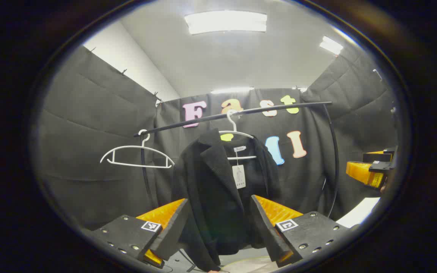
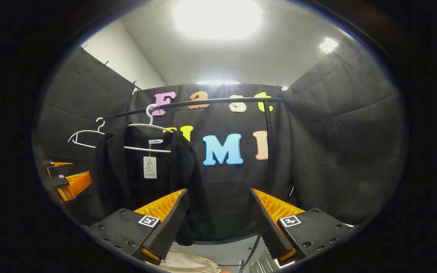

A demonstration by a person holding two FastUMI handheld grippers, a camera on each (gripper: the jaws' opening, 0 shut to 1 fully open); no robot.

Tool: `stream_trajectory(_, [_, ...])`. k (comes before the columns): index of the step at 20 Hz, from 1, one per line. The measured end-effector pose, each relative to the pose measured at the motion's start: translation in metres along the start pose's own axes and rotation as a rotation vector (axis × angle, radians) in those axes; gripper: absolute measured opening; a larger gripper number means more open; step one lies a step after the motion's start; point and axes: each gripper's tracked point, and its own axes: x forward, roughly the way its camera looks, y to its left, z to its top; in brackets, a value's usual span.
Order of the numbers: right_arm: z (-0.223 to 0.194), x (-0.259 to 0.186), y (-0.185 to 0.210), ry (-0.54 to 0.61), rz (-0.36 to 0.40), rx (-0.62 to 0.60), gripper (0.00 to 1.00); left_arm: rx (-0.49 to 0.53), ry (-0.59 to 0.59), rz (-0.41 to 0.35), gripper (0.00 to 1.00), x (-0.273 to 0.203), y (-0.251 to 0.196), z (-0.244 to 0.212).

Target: Grasp the clothes on the hanger with both hands and then place them into the laundry hamper below.

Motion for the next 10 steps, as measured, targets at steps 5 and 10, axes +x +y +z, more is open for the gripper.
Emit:
stream_trajectory(5, [-0.0004, -0.0058, 0.0026, -0.001, 0.002, 0.0, 0.99, -0.003, -0.005, 0.0, 0.94, -0.0055, 0.0, 0.0011])
stream_trajectory(10, [0.0, -0.0058, 0.0077, 0.001, 0.003, 0.004, 0.99, 0.005, -0.014, -0.004, 0.94, -0.0089, 0.0031, 0.0012])
